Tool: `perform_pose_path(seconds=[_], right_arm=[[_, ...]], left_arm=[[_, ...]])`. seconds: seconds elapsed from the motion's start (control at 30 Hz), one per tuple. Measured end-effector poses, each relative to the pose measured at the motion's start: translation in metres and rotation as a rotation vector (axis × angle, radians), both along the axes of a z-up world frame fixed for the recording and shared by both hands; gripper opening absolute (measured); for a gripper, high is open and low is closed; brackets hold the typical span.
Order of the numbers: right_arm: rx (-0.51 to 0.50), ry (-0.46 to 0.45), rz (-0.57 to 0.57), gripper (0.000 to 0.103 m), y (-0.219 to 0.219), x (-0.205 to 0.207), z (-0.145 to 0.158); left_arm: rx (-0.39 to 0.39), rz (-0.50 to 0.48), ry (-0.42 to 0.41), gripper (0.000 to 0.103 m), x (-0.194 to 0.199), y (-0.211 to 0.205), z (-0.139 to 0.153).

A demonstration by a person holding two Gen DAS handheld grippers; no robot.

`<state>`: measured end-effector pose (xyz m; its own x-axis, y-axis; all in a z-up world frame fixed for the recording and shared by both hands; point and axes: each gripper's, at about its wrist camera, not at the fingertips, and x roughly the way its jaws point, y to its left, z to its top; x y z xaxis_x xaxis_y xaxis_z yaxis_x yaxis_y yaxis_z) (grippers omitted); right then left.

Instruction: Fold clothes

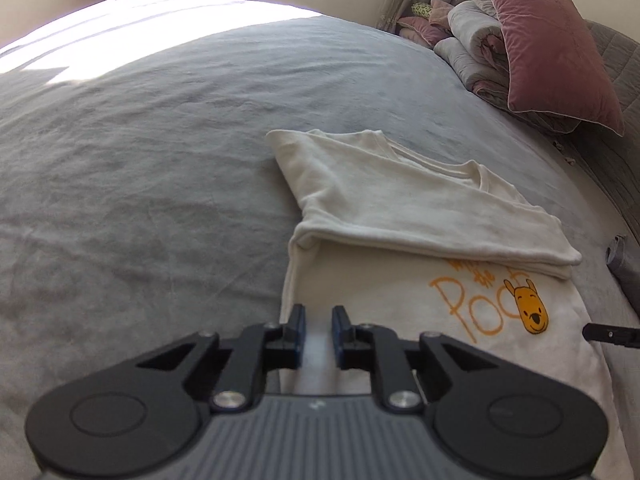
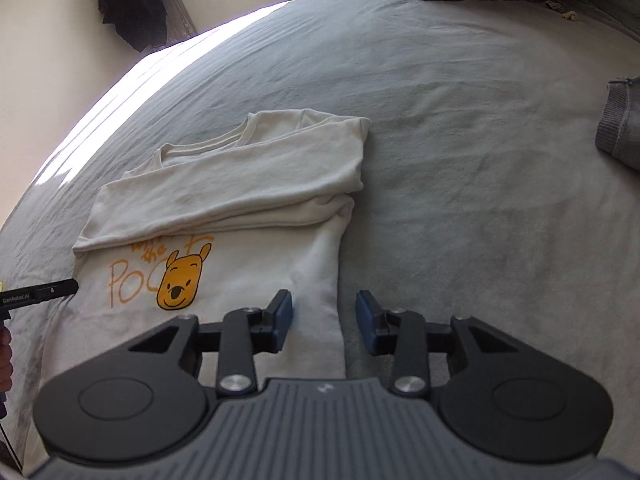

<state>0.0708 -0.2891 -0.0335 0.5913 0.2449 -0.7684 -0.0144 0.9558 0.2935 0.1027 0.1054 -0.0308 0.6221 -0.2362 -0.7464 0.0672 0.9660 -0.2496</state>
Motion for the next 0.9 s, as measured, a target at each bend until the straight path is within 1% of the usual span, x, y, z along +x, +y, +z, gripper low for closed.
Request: perform_pose_path(seconds=[0.03, 0.07, 0.13, 0.23, 0.37, 0.5, 0.63, 0.73, 0.77, 0.8, 0.83, 0.87, 0.9], right_arm=[[-0.002, 0.012, 0.000, 0.025, 0.001, -0.007, -0.001], [-0.003, 0.023, 0.003, 0.023, 0.002, -0.012, 0.000], [-0.004, 0.046, 0.008, 0.020, 0.003, -0.024, 0.002], [-0.007, 0.092, 0.014, 0.016, 0.001, -0.046, 0.005], [0.007, 0.143, 0.015, 0.015, -0.004, -0.078, 0.006], [0.032, 0.187, 0.014, 0.015, -0.008, -0.112, 0.007], [0.043, 0.227, 0.008, 0.014, -0.008, -0.142, 0.009], [0.041, 0.278, 0.007, 0.014, -0.008, -0.158, 0.012], [0.044, 0.286, 0.008, 0.022, -0.008, -0.162, 0.014], [0.050, 0.289, 0.006, 0.026, -0.009, -0.165, 0.017], [0.057, 0.292, 0.003, 0.029, -0.010, -0.169, 0.019], [0.068, 0.293, -0.002, 0.036, -0.012, -0.171, 0.021], [0.083, 0.291, -0.010, 0.039, -0.014, -0.173, 0.022]], left_arm=[[-0.021, 0.004, 0.020, 0.014, -0.005, 0.003, -0.001], [-0.025, 0.002, 0.031, 0.014, -0.012, 0.004, -0.001], [-0.038, -0.001, 0.052, 0.014, -0.025, 0.006, -0.002], [-0.029, -0.023, 0.072, 0.013, -0.047, 0.006, 0.001], [-0.025, -0.059, 0.105, 0.013, -0.080, 0.007, 0.003], [-0.040, -0.093, 0.171, 0.013, -0.114, 0.011, 0.002], [-0.036, -0.133, 0.179, 0.013, -0.146, 0.014, 0.005], [-0.012, -0.171, 0.219, 0.013, -0.161, 0.013, 0.010], [-0.004, -0.184, 0.233, 0.017, -0.166, 0.013, 0.012], [0.010, -0.208, 0.253, 0.023, -0.170, 0.014, 0.015], [-0.009, -0.218, 0.275, 0.038, -0.172, 0.017, 0.016], [-0.029, -0.227, 0.296, 0.043, -0.174, 0.020, 0.017], [-0.052, -0.218, 0.298, 0.044, -0.175, 0.024, 0.018]])
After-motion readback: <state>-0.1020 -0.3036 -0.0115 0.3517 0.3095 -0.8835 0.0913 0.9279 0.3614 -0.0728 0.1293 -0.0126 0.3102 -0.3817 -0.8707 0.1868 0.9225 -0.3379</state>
